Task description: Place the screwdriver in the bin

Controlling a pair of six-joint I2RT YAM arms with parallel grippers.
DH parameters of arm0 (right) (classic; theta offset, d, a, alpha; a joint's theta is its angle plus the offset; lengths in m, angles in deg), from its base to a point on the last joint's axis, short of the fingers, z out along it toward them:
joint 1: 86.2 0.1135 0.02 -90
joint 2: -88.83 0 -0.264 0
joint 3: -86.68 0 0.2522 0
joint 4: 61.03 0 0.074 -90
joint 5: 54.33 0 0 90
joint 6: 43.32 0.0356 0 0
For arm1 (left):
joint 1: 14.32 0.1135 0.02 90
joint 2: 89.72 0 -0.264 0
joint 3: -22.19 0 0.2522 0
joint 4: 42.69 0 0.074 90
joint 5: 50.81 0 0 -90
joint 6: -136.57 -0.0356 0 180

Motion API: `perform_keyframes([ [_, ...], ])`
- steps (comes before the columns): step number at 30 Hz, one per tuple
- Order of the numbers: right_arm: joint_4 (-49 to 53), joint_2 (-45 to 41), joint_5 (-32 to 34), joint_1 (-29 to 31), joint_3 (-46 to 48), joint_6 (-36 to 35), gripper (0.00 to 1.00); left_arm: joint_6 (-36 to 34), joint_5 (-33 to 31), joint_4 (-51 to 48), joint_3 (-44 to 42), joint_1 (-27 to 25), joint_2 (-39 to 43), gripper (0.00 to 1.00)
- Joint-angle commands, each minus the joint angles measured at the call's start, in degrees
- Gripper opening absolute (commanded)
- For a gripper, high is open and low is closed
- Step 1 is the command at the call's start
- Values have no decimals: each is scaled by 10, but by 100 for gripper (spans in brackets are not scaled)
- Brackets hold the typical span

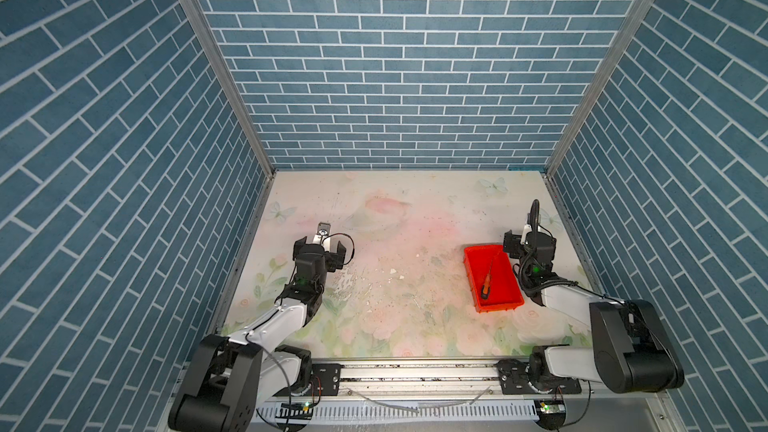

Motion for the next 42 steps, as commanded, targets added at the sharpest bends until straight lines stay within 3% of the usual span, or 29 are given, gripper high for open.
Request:
perform_keyframes([
  [1, -109, 26, -37, -19, 24, -19, 99, 12, -12, 118, -16, 20, -36, 100],
  [8, -155, 67, -106, -56, 36, 2, 99, 28, 30, 192, 9, 69, -114, 100],
  [11, -222, 108, -124, -66, 49, 6, 99, 36, 56, 182, 37, 85, -169, 100],
  [13, -191, 98, -128, -67, 44, 8, 99, 34, 66, 218, 39, 87, -212, 100],
  [23, -113, 104, -119, -77, -2, 24, 99, 54, 38, 190, 48, 93, -209, 100],
  [42, -113, 105, -118, -79, -3, 26, 99, 51, 38, 196, 48, 93, -212, 100],
])
